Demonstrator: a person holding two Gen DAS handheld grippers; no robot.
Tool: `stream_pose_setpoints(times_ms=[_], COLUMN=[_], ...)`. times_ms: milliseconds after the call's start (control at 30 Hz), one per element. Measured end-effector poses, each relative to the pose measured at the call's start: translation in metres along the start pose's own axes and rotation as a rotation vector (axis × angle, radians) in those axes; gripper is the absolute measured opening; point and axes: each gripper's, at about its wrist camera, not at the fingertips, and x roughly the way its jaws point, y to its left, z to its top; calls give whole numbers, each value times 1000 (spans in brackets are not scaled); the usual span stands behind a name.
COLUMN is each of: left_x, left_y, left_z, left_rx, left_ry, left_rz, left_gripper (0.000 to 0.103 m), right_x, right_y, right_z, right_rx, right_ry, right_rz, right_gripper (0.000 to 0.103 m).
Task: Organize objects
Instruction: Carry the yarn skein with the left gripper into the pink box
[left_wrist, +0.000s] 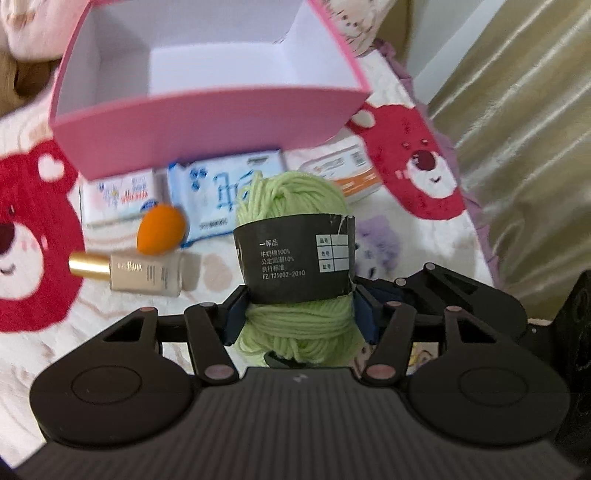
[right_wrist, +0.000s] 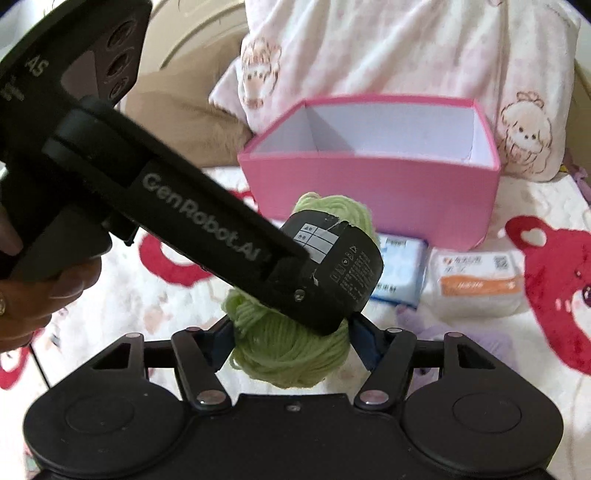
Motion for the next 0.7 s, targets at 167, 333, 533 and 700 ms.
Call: stream_pose_setpoints(times_ms=[167, 333, 533, 700], left_x=[-33, -59, -57, -22], left_y=[-25, -37, -21, 7], left_z=[30, 72, 127, 172], left_rx=[50, 69, 16, -63], left_ry=[-11, -59, -143, -178], left_rz=[21, 41, 18, -43], left_gripper=[58, 58, 59, 58], right_x=[-20, -31, -10, 37], right_y=[-1, -13, -56, -93], right_z=[34, 80, 134, 175], right_rx=[-51, -79, -53, -65], right_ry=[-43, -87, -76, 14], right_rz=[-11, -19, 8, -14], right_gripper=[70, 70, 70, 70])
